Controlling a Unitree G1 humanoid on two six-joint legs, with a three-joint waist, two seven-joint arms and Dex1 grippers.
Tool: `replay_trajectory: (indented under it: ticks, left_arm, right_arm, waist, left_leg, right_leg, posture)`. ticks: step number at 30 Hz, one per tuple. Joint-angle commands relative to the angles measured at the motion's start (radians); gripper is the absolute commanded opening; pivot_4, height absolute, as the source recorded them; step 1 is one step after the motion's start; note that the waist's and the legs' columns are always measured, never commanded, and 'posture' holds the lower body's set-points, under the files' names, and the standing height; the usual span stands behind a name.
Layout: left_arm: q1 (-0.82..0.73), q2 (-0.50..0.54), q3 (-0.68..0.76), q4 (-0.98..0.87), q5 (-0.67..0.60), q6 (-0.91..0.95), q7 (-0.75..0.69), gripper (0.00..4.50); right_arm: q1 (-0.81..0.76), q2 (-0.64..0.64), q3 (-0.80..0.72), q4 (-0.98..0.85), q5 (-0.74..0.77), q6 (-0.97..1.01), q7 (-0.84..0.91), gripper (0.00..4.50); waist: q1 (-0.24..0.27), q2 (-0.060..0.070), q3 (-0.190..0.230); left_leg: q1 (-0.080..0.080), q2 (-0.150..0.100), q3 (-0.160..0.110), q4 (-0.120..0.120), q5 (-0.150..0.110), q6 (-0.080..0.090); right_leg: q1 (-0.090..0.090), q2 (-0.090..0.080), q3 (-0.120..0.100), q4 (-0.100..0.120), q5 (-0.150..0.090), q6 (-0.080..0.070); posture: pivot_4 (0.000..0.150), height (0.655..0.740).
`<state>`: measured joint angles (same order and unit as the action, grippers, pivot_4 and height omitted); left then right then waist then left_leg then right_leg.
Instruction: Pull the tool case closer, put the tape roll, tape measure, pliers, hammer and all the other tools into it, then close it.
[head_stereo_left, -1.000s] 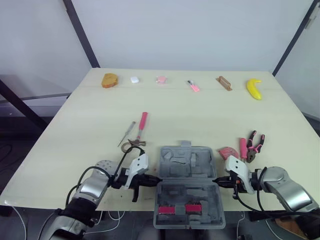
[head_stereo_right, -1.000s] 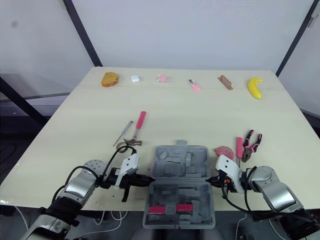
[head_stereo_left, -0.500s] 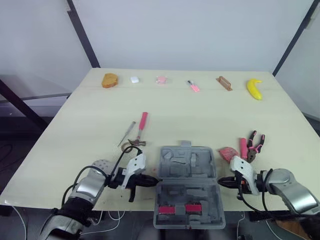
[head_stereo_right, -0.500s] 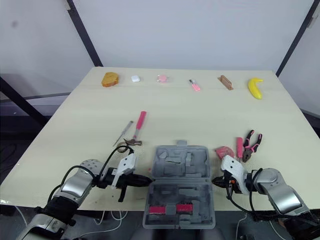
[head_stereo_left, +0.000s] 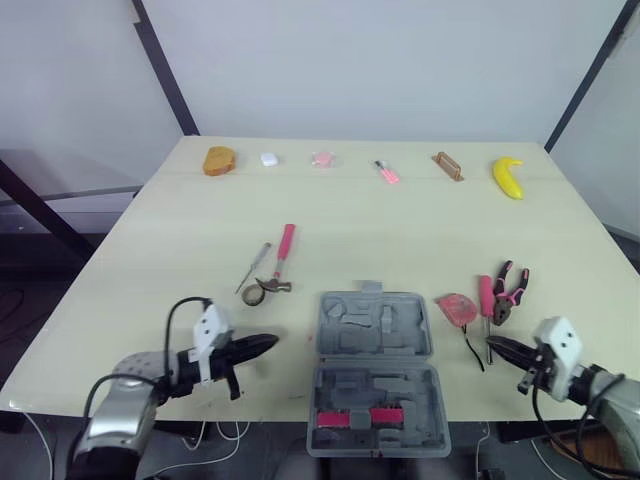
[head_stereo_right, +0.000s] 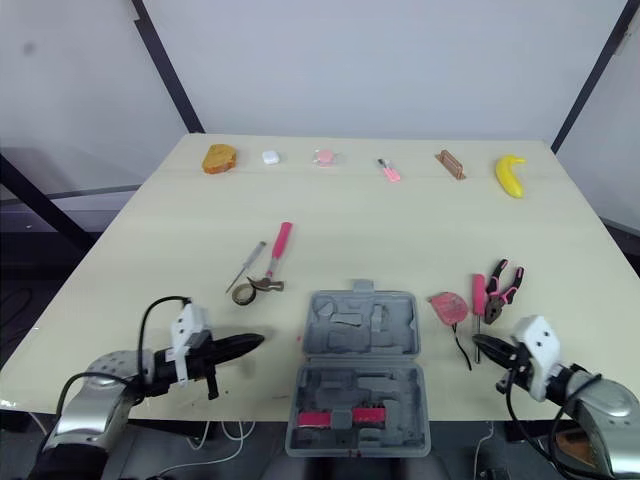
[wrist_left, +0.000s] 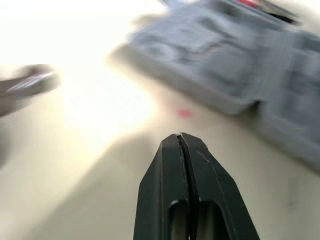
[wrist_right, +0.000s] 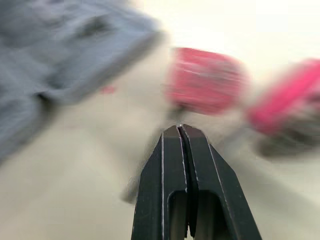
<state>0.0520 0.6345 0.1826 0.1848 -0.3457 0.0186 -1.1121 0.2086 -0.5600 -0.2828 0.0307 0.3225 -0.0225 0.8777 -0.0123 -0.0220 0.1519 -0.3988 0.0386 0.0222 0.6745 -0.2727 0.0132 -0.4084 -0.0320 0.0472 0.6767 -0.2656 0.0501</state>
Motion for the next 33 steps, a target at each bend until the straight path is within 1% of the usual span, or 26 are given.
replay_trajectory:
  ticks: [1, 4, 7, 8, 9, 10, 11, 12, 13, 14, 15, 16, 17, 18, 26, 28, 30, 33]
  left_arm:
    - [0.042, 0.009, 0.102, 0.012, -0.030, -0.043, 0.054, 0.01]
    - [0.065, 0.008, 0.153, 0.035, -0.047, -0.054, 0.078, 0.01]
    - [0.100, 0.022, 0.255, 0.086, -0.096, -0.042, 0.097, 0.01]
    - [0.108, 0.028, 0.281, 0.097, -0.112, -0.032, 0.096, 0.52]
    - [0.116, 0.037, 0.297, 0.109, -0.120, -0.025, 0.091, 0.91]
    - [0.119, 0.043, 0.308, 0.121, -0.121, -0.026, 0.090, 1.53]
    - [0.118, 0.047, 0.316, 0.133, -0.123, -0.026, 0.089, 1.75]
    - [0.119, 0.052, 0.324, 0.148, -0.125, -0.024, 0.085, 2.11]
    - [0.120, 0.058, 0.328, 0.162, -0.125, -0.026, 0.077, 2.53]
    - [0.124, 0.066, 0.329, 0.172, -0.125, -0.027, 0.068, 3.09]
    - [0.126, 0.070, 0.329, 0.176, -0.125, -0.027, 0.062, 3.48]
    - [0.127, 0.072, 0.328, 0.178, -0.125, -0.027, 0.058, 3.70]
    - [0.126, 0.074, 0.325, 0.178, -0.125, -0.026, 0.054, 4.39]
    - [0.125, 0.075, 0.323, 0.177, -0.126, -0.024, 0.051, 4.48]
    - [0.109, 0.077, 0.296, 0.142, -0.113, 0.003, 0.052, 4.48]
    - [0.094, 0.084, 0.274, 0.103, -0.101, 0.019, 0.064, 4.48]
    - [0.056, 0.102, 0.240, 0.057, -0.072, 0.042, 0.093, 4.48]
    - [-0.001, 0.156, 0.156, 0.013, 0.001, 0.068, 0.093, 4.48]
  right_arm:
    - [0.043, 0.003, -0.112, 0.053, 0.044, -0.093, -0.014, 0.00]
    - [0.072, 0.004, -0.172, 0.106, 0.081, -0.132, 0.001, 0.00]
    - [0.145, -0.010, -0.302, 0.185, 0.204, -0.111, 0.075, 0.00]
    - [0.162, -0.012, -0.335, 0.210, 0.234, -0.109, 0.096, 0.50]
    - [0.174, -0.016, -0.358, 0.238, 0.241, -0.125, 0.107, 0.91]
    - [0.181, -0.019, -0.373, 0.254, 0.249, -0.133, 0.119, 1.53]
    - [0.184, -0.021, -0.384, 0.264, 0.255, -0.135, 0.129, 1.78]
    - [0.188, -0.023, -0.393, 0.273, 0.258, -0.140, 0.136, 2.18]
    - [0.192, -0.026, -0.400, 0.280, 0.260, -0.143, 0.144, 2.60]
    - [0.198, -0.029, -0.409, 0.284, 0.263, -0.143, 0.149, 3.17]
    - [0.204, -0.031, -0.415, 0.286, 0.265, -0.144, 0.155, 3.58]
    - [0.208, -0.032, -0.419, 0.287, 0.267, -0.144, 0.160, 3.89]
    - [0.211, -0.033, -0.421, 0.286, 0.269, -0.143, 0.163, 4.50]
    - [0.214, -0.035, -0.422, 0.284, 0.268, -0.142, 0.166, 4.50]
    - [0.220, -0.035, -0.404, 0.230, 0.257, -0.127, 0.180, 4.50]
    - [0.226, -0.036, -0.377, 0.158, 0.279, -0.084, 0.204, 4.50]
    - [0.231, -0.043, -0.331, 0.033, 0.326, -0.005, 0.232, 4.50]
    - [0.192, -0.043, -0.280, -0.095, 0.363, 0.054, 0.225, 4.50]
  waist:
    - [0.001, 0.000, 0.000]
    - [0.001, 0.000, 0.000]
    - [0.001, 0.000, 0.000]
    - [0.002, 0.000, 0.000]
    - [0.001, 0.000, 0.000]
    - [0.001, 0.000, 0.000]
    - [0.000, 0.000, 0.000]
    - [-0.001, 0.000, 0.000]
    - [-0.003, 0.001, 0.000]
    - [-0.004, 0.000, -0.001]
    - [-0.004, 0.001, -0.001]
    - [-0.004, 0.001, -0.001]
    - [-0.004, 0.001, -0.001]
    - [-0.003, 0.001, -0.001]
    - [-0.001, 0.001, -0.001]
    - [-0.001, 0.001, -0.001]
    - [0.001, 0.001, -0.001]
    - [0.001, 0.001, -0.001]
  left_leg:
    - [0.000, 0.000, 0.000, 0.000, 0.000, 0.000]
    - [0.000, 0.000, 0.000, 0.000, 0.000, 0.000]
    - [0.001, 0.000, 0.001, -0.001, 0.000, 0.000]
    - [0.001, 0.000, 0.000, -0.001, 0.000, 0.000]
    - [0.001, 0.000, 0.000, -0.002, 0.000, 0.000]
    - [0.001, 0.000, 0.001, -0.002, 0.000, 0.000]
    - [0.001, 0.000, 0.001, -0.003, 0.000, 0.000]
    - [0.002, 0.000, 0.001, -0.003, 0.000, 0.000]
    - [0.003, 0.000, 0.001, -0.003, 0.000, 0.000]
    - [0.006, 0.000, 0.002, -0.003, 0.000, 0.000]
    - [0.006, 0.000, 0.002, -0.003, 0.000, 0.000]
    - [0.007, 0.000, 0.002, -0.003, 0.000, 0.000]
    - [0.007, 0.000, 0.002, -0.003, 0.000, 0.000]
    - [0.007, 0.000, 0.003, -0.003, 0.000, 0.000]
    - [0.007, 0.001, 0.002, -0.003, 0.000, 0.000]
    - [0.007, 0.001, 0.002, -0.003, 0.000, 0.000]
    - [0.007, 0.002, 0.002, -0.003, 0.000, 0.000]
    - [0.007, 0.002, 0.001, -0.003, 0.000, 0.000]
  right_leg:
    - [0.000, 0.000, 0.000, 0.000, 0.000, 0.000]
    - [0.000, 0.000, 0.000, 0.000, 0.000, 0.000]
    - [0.000, 0.000, 0.000, 0.000, 0.000, 0.000]
    - [0.000, 0.000, 0.000, -0.001, 0.000, 0.000]
    - [0.000, 0.000, 0.000, -0.001, 0.000, 0.000]
    - [0.000, 0.000, 0.000, -0.002, 0.000, 0.000]
    - [0.001, 0.000, 0.000, -0.002, 0.000, 0.000]
    - [0.001, 0.000, 0.000, -0.002, 0.000, 0.000]
    - [0.002, 0.000, 0.001, -0.002, 0.000, 0.000]
    - [0.003, 0.000, 0.002, -0.002, 0.000, 0.000]
    - [0.004, 0.000, 0.002, -0.002, -0.001, 0.000]
    - [0.004, 0.001, 0.002, -0.002, -0.001, -0.001]
    - [0.004, 0.001, 0.002, -0.002, -0.001, -0.001]
    - [0.004, 0.001, 0.002, -0.003, -0.001, -0.001]
    - [0.005, 0.000, 0.002, -0.003, -0.001, -0.001]
    - [0.005, 0.000, 0.002, -0.003, -0.001, -0.001]
    - [0.005, 0.000, 0.002, -0.003, -0.001, -0.001]
    - [0.005, 0.000, 0.001, -0.003, -0.001, -0.001]
  posture:
    - [0.150, 0.7400]
    - [0.150, 0.7400]
    - [0.150, 0.7400]
    - [0.150, 0.7400]
    - [0.150, 0.7400]
    - [0.150, 0.7400]
    - [0.150, 0.7400]
    - [0.150, 0.7400]
    - [0.150, 0.7400]
    - [0.150, 0.7400]
    - [0.150, 0.7400]
    - [0.150, 0.7400]
    - [0.150, 0.7400]
    - [0.150, 0.7400]
    - [0.150, 0.7400]
    - [0.150, 0.7400]
    - [0.150, 0.7400]
    - [0.150, 0.7400]
